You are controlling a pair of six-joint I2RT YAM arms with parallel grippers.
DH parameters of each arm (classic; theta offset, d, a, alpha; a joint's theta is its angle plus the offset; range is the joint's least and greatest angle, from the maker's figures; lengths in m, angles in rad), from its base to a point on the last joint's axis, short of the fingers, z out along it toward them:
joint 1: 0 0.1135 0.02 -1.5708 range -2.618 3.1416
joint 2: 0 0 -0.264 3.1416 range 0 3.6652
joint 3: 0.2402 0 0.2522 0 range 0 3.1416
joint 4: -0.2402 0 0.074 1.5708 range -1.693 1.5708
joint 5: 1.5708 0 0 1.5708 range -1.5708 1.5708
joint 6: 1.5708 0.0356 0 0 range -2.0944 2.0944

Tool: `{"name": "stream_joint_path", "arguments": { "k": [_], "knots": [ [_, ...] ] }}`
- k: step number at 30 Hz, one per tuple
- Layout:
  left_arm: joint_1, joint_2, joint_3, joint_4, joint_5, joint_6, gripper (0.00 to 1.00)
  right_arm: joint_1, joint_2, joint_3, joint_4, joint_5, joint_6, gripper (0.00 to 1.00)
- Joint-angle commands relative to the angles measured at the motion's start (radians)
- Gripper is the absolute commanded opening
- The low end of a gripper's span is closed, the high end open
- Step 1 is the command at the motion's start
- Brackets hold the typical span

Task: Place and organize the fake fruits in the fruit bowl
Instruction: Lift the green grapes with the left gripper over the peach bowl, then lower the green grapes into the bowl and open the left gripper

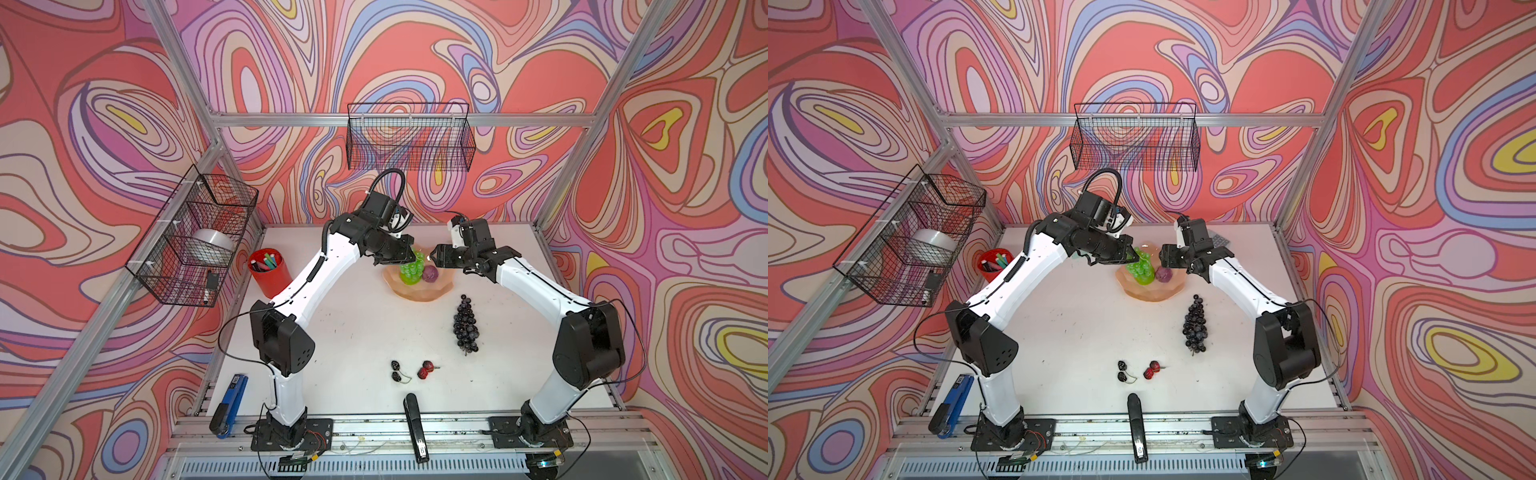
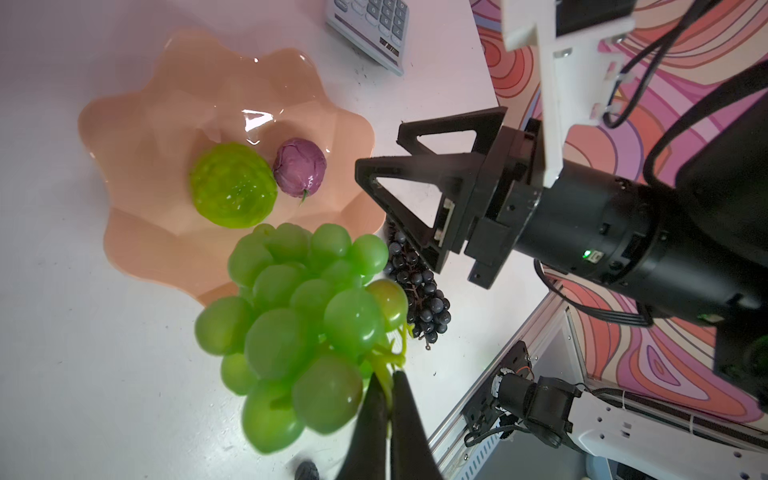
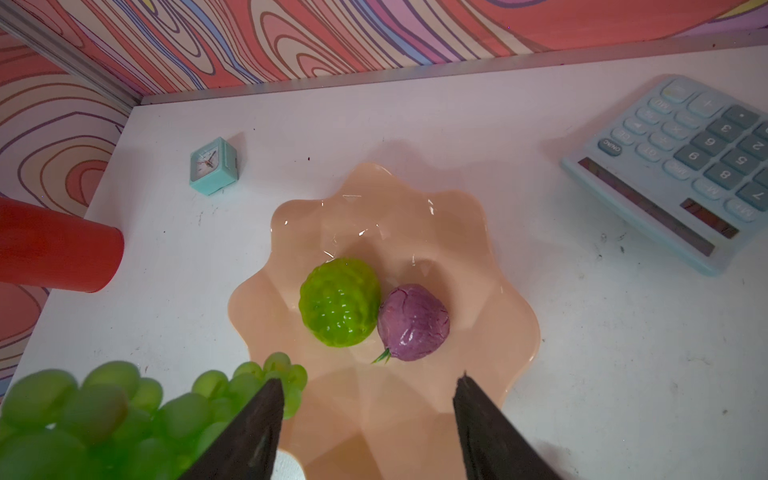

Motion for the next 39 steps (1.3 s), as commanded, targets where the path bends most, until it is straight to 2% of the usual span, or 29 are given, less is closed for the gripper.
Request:
{"name": "stream_joint_path", "arguments": {
  "k": [1,11,21,30,39],
  "knots": [
    [-0.008,0.035,0.028,0.087,0.046,-0.011,0.00,-0.010,-0.009,-0.020,0.028,0.020,0.009,0.68],
    [-0.018,0.103,-0.052,0.247,0.109,-0.083,0.00,-0.012,-0.009,-0.043,0.027,0.036,-0.011,0.68],
    [-0.012,0.100,-0.130,0.251,0.072,-0.073,0.00,-0.014,0.019,-0.030,0.025,0.033,-0.025,0.68],
    [0.032,0.067,-0.256,0.294,0.070,-0.077,0.00,-0.014,0.022,-0.029,0.018,0.038,-0.032,0.68],
    [0.064,0.082,-0.264,0.296,0.061,-0.058,0.00,-0.014,0.044,-0.004,0.002,0.034,-0.037,0.68]
  ]
}}
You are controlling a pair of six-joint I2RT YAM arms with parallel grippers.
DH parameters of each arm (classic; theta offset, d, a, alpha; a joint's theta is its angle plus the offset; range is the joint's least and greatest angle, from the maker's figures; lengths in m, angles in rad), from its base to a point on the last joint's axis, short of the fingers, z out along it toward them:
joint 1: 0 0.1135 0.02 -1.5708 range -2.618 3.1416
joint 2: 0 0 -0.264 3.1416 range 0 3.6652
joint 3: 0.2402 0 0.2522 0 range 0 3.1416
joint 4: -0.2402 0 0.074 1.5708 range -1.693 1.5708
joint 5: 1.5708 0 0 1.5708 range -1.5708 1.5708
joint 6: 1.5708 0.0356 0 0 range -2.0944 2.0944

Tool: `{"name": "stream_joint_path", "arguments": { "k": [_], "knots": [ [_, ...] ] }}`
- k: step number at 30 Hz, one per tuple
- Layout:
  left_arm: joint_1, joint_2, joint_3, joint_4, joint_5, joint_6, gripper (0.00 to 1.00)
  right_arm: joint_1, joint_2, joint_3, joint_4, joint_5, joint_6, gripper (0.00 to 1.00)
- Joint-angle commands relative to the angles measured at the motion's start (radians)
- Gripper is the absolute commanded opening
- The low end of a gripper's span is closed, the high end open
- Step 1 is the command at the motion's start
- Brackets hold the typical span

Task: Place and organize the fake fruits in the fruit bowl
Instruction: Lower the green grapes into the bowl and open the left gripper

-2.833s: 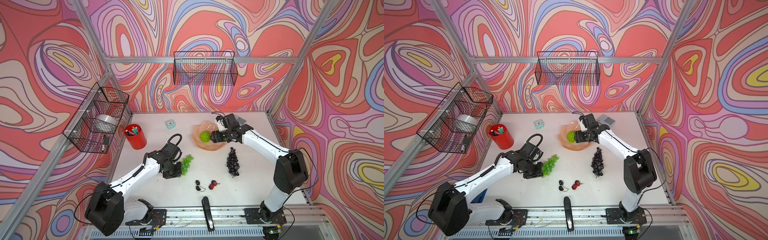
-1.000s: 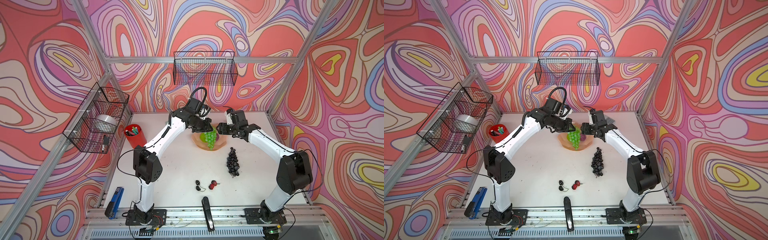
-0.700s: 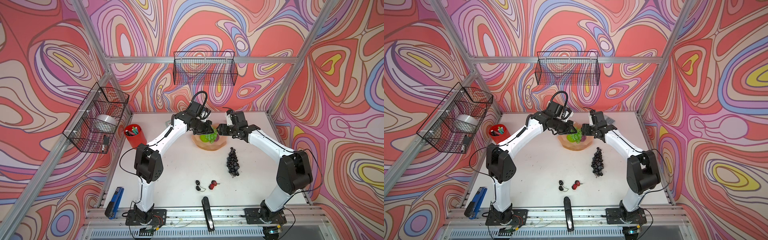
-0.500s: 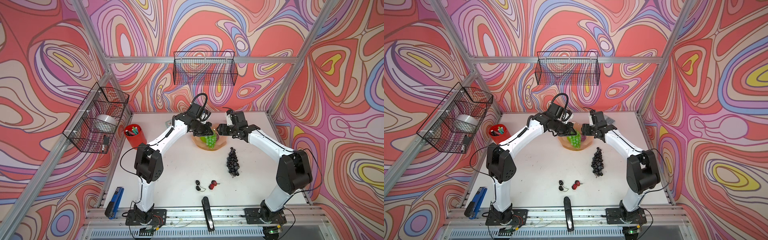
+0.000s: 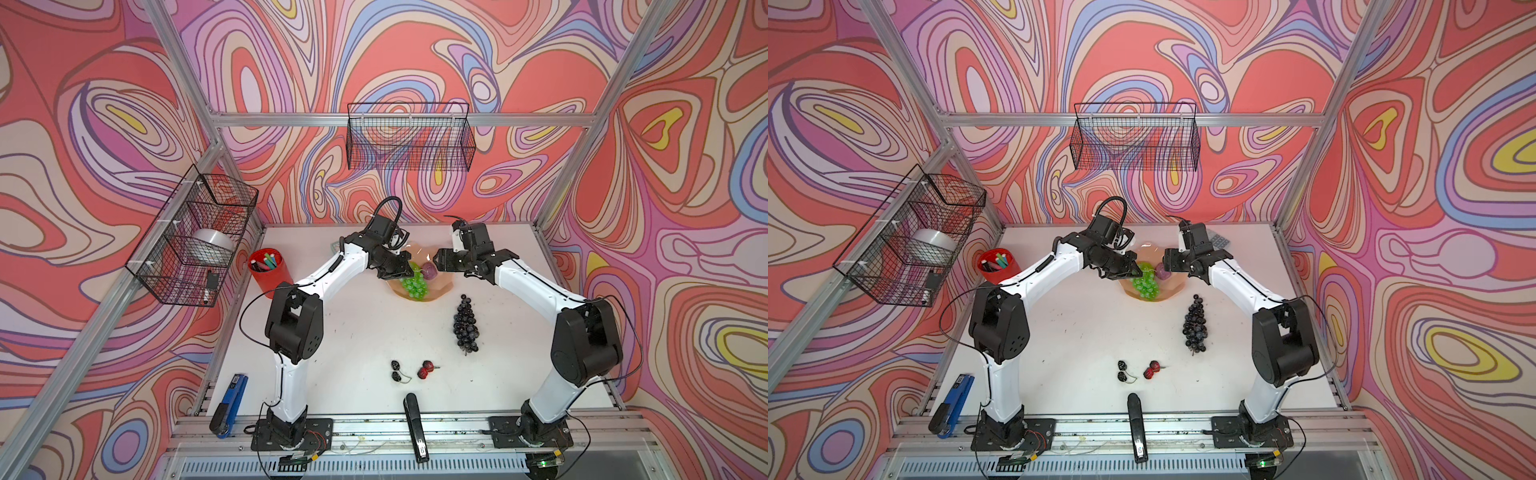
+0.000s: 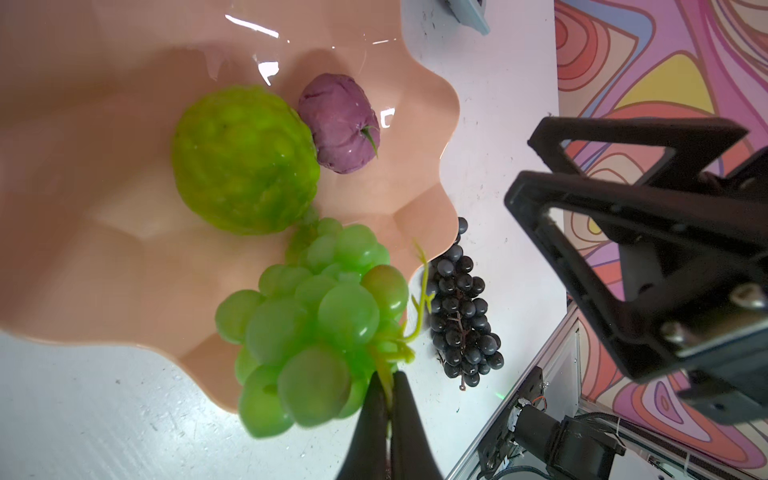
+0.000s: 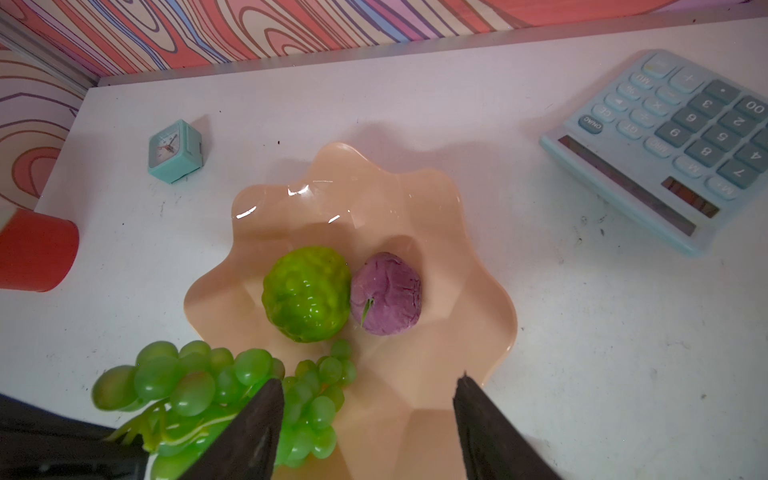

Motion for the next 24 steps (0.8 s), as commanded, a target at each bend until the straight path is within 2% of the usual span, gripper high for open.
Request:
{"name": "stream_joint_path", "arguments": {
  "k": [1,8,14,24],
  "knots": [
    [0.016,-0.013,0.001,0.019,-0.013,0.016,0.00,-0.004,0.021,0.029,-0.015,0.009,-0.016,0.68],
    [0.048,0.012,-0.002,0.016,-0.018,0.036,0.00,-0.004,0.031,0.040,-0.024,0.012,-0.026,0.68],
    [0.064,0.041,0.027,-0.001,-0.064,0.051,0.00,-0.003,0.031,0.056,-0.015,0.014,-0.038,0.68],
    [0.081,0.146,0.136,-0.021,-0.074,0.064,0.00,-0.004,0.067,0.077,-0.031,0.015,-0.059,0.68]
  ]
}}
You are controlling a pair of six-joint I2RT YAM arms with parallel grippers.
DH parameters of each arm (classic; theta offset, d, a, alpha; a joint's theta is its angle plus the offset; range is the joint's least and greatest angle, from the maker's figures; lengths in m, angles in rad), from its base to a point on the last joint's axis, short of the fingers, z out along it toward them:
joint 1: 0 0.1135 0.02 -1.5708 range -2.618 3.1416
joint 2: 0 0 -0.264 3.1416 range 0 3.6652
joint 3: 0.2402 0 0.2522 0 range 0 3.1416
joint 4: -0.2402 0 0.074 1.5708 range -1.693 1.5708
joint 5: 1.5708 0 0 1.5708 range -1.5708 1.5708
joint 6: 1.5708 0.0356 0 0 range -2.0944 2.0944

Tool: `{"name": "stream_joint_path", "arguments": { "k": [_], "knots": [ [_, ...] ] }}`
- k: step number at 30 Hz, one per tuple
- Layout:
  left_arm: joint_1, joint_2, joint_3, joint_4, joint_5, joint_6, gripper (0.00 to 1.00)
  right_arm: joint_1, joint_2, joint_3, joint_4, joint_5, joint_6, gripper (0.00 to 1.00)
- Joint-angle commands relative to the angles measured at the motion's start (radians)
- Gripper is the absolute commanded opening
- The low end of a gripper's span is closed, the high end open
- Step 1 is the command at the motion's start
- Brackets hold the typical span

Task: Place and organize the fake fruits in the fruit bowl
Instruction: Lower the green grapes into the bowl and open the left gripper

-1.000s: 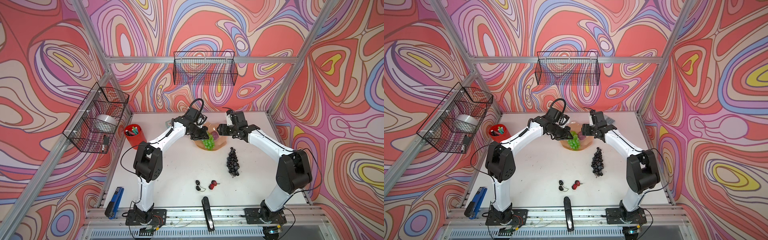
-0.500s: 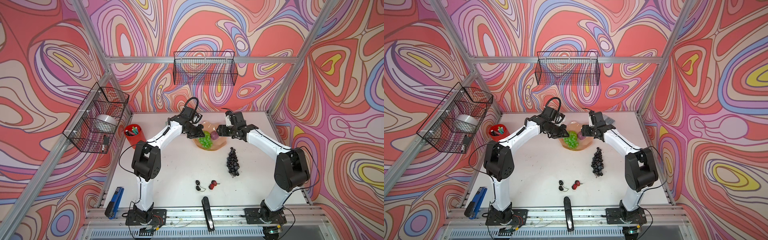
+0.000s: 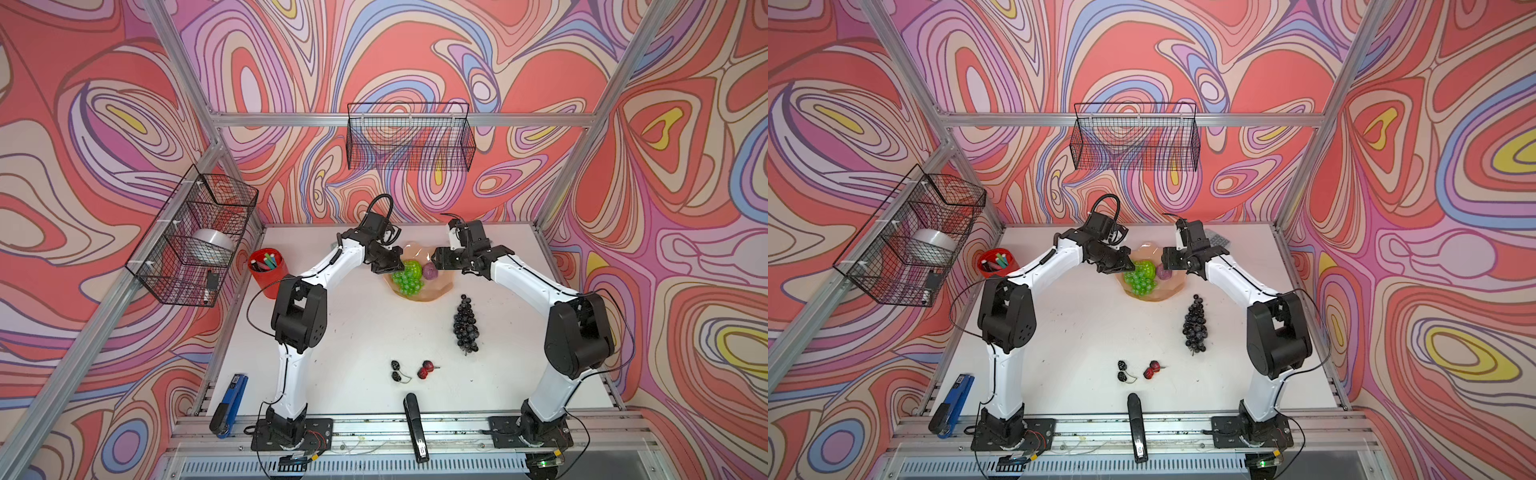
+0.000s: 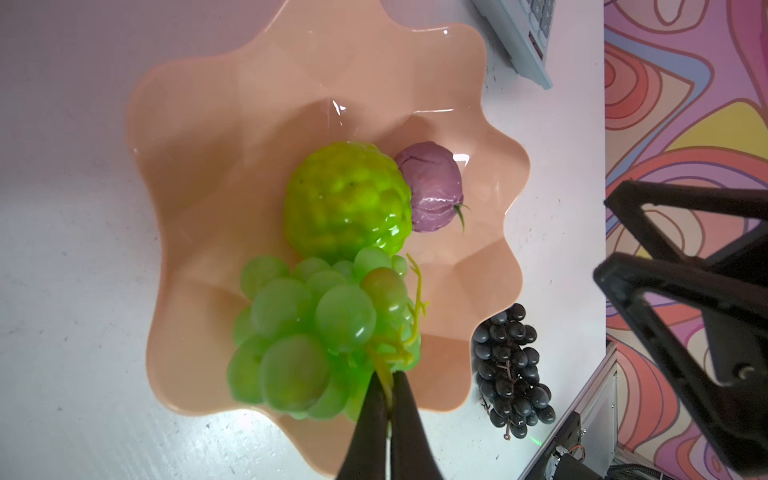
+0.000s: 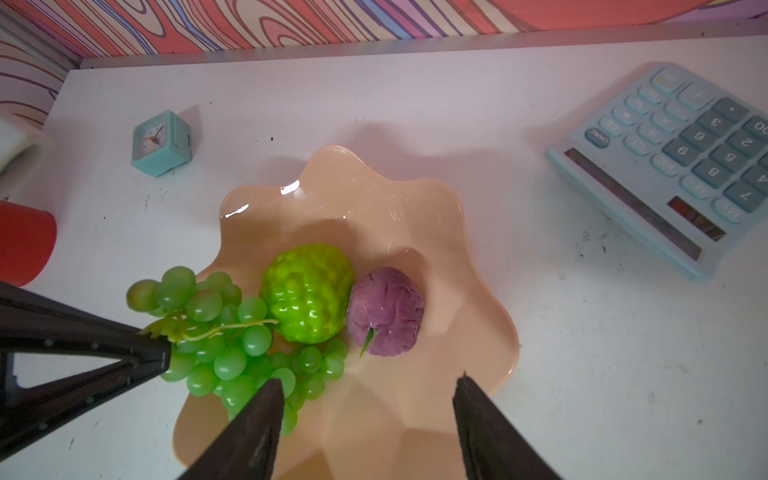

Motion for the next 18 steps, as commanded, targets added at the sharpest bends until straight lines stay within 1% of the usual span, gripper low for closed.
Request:
{"name": "stream_joint_path", "arguments": {
  "k": [1,5,10,14,16,18],
  "knots": [
    [0.015,0.039,0.057,-0.023,-0.025,0.017,0.00,-0.003,0.010,0.017,-0.007,0.008,-0.016,0.68],
    [0.019,0.087,0.116,-0.052,-0.046,0.031,0.00,-0.004,0.007,0.008,0.002,0.003,-0.019,0.68],
    [0.021,0.148,0.180,-0.068,-0.029,0.043,0.00,-0.003,0.010,0.000,0.004,-0.008,-0.017,0.68],
    [0.022,0.180,0.213,-0.067,-0.017,0.045,0.02,-0.003,0.010,-0.006,0.004,-0.009,-0.015,0.68],
    [0.022,0.192,0.225,-0.064,-0.006,0.047,0.06,-0.004,0.015,-0.003,0.000,-0.011,-0.015,0.69],
    [0.023,0.206,0.247,-0.071,-0.001,0.050,0.13,-0.003,0.018,0.001,-0.005,-0.012,-0.016,0.68]
  ]
}}
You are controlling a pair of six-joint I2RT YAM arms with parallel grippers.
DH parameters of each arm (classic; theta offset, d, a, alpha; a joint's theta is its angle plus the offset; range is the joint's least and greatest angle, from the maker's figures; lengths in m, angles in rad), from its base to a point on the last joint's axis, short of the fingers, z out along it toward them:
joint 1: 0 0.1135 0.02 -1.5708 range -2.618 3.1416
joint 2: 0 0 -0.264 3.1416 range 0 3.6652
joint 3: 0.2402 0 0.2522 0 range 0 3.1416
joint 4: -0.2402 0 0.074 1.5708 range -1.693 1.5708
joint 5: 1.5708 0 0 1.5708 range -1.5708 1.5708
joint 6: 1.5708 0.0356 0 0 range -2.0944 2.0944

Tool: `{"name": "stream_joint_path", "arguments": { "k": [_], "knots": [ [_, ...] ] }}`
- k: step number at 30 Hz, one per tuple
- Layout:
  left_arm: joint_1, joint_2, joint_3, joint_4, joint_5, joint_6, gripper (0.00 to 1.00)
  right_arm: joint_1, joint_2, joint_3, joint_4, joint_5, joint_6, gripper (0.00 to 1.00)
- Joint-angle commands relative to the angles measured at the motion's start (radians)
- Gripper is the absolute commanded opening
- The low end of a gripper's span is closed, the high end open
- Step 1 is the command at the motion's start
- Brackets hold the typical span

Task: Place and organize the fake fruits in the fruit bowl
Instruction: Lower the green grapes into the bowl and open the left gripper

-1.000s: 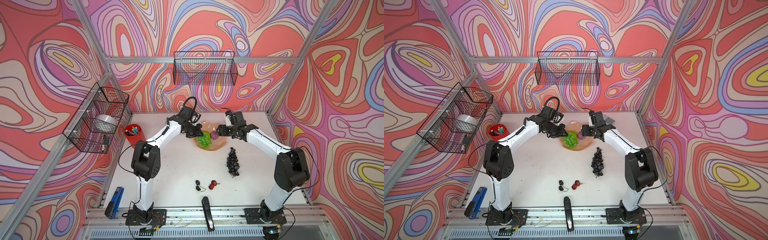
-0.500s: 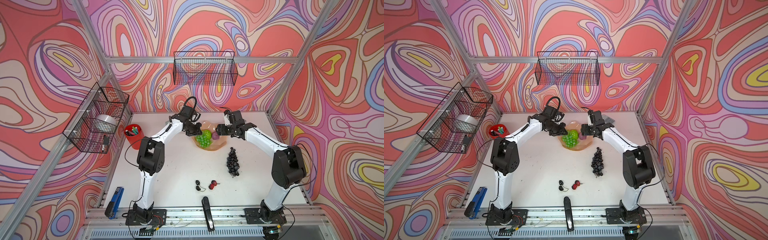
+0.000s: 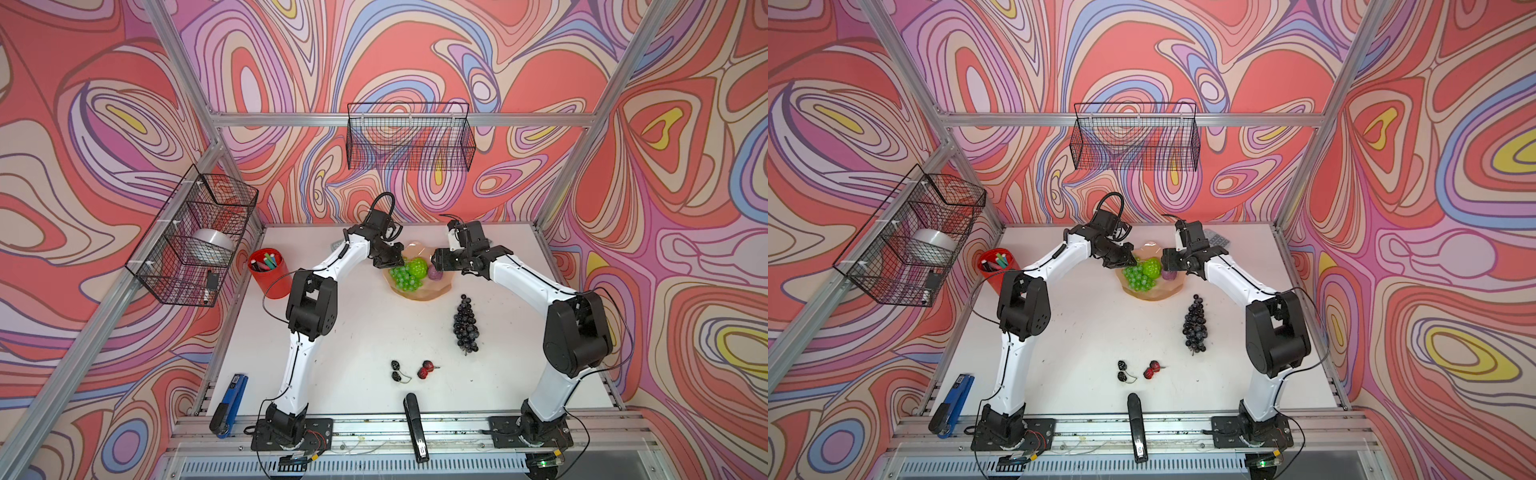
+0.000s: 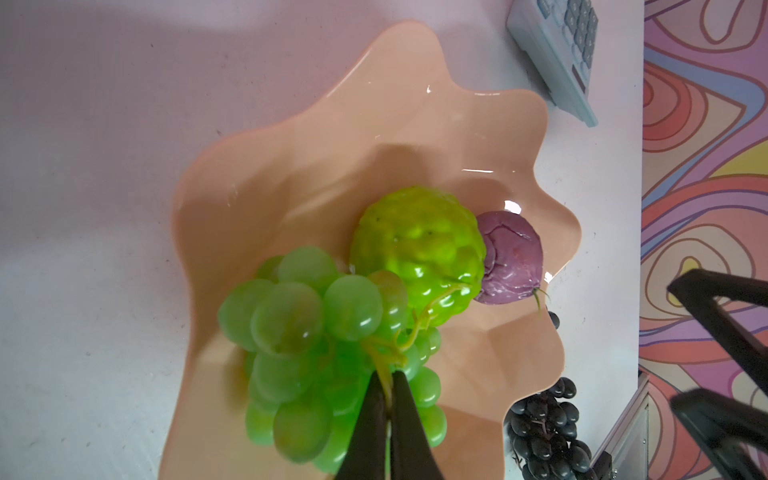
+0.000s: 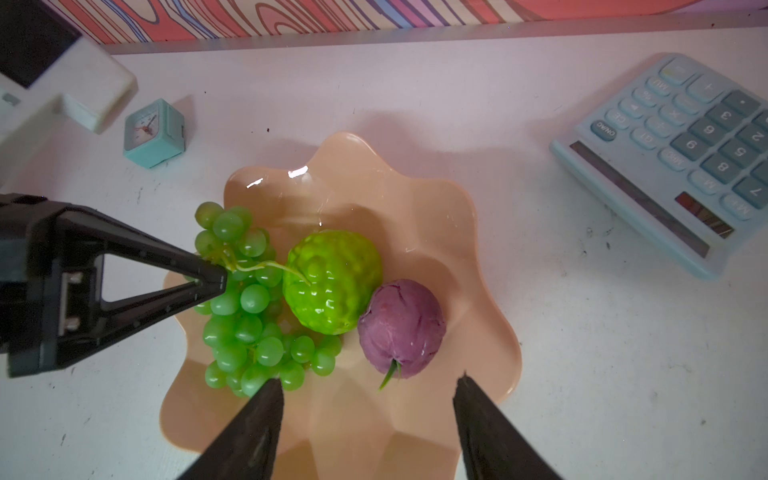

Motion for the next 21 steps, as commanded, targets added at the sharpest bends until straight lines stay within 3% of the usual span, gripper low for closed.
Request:
{"name": "stream_joint_path", "arguments": {
  "k": [1,9,15,21],
  "knots": [
    [0.007,0.033,0.051,-0.030,0.022,0.023,0.17,-0.004,0.014,0.000,-0.005,-0.010,-0.010,0.69],
    [0.007,-0.001,0.065,-0.034,0.020,0.032,0.55,-0.004,-0.020,-0.016,-0.018,-0.004,-0.012,0.69],
    [0.007,-0.069,0.062,-0.067,0.023,0.039,0.56,-0.002,-0.091,-0.024,-0.038,-0.001,-0.006,0.69],
    [0.007,-0.291,-0.142,-0.012,-0.016,0.020,0.57,-0.002,-0.216,-0.083,-0.092,0.014,0.010,0.68]
  ]
}}
